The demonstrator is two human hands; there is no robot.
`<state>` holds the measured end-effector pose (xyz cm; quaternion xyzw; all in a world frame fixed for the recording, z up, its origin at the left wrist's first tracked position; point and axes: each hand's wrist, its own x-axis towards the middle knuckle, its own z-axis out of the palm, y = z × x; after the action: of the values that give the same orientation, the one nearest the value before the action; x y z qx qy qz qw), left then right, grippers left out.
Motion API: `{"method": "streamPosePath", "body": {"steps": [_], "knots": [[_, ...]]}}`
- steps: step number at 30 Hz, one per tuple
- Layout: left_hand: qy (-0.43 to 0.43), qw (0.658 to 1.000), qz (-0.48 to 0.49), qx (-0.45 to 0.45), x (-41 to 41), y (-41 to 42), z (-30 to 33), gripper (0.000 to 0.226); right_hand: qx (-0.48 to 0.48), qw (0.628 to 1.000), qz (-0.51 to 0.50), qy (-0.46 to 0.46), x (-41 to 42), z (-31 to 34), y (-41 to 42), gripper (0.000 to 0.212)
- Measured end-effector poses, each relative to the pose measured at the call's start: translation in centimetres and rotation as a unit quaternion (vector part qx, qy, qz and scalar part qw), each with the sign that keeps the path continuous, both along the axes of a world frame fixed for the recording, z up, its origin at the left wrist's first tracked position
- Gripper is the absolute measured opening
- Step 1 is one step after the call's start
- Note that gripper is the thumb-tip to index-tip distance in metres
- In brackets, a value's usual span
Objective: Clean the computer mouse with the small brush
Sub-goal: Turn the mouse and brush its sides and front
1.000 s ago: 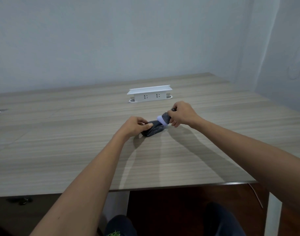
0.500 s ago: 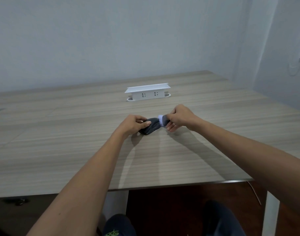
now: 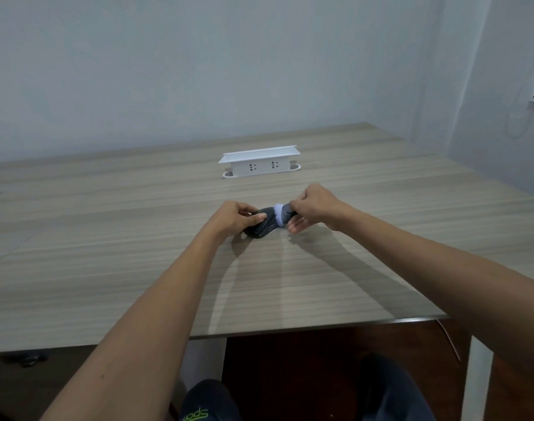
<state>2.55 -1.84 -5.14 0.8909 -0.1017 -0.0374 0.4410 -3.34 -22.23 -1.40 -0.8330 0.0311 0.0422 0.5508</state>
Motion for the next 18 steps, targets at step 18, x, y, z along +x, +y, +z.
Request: {"method": "streamPosePath", "body": {"steps": [18], "knots": [[0.003,1.0,-0.002,-0.026,0.2,-0.2,-0.1,0.037,0.03,0.995,0.032,0.087,-0.8,0.7,0.8,0.021]]}}
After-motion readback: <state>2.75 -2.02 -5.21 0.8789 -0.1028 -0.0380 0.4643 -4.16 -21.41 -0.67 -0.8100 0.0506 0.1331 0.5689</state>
